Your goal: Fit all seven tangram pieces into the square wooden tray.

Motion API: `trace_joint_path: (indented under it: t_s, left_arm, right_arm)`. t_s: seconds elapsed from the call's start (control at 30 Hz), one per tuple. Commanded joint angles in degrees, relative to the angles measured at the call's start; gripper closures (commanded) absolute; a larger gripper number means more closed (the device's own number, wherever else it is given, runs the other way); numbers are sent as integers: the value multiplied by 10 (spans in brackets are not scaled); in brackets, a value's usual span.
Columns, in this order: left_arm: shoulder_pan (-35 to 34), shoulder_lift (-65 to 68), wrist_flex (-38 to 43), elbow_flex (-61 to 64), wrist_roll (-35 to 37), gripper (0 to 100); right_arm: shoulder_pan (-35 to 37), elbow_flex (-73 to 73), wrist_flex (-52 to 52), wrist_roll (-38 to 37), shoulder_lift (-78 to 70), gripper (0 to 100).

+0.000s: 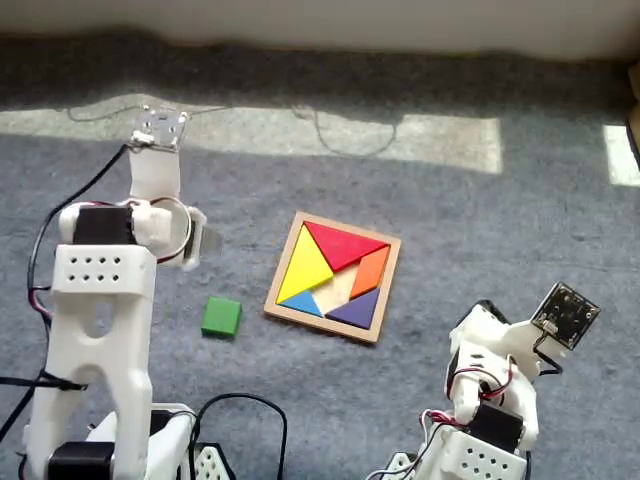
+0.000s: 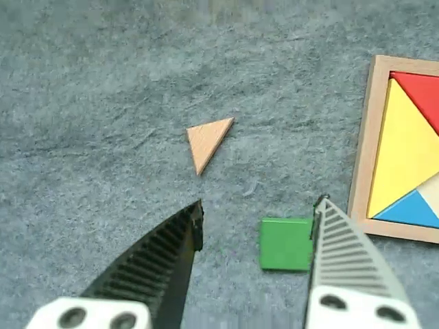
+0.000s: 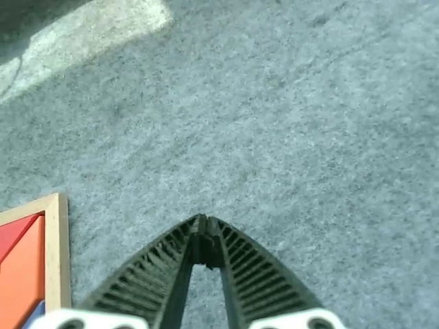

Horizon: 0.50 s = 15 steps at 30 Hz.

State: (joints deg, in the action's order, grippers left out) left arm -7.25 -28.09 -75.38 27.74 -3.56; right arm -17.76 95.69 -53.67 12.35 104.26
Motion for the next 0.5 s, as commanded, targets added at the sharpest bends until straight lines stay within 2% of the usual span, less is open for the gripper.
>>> trace_joint_path:
  t_s: [0.0,0.13,0.3,0.47]
  left_arm:
    - [-7,-18,-6,45,-70,744]
    - [-6,-17,34,97,-76,743]
    - [20,-12,84,169,-127,743]
    - [30,-12,139,240,-128,743]
  right_arm:
    - [6,65,0,-7,9,993]
    - [6,65,0,-7,9,993]
    - [6,65,0,-7,9,993]
    - [6,65,0,-7,9,993]
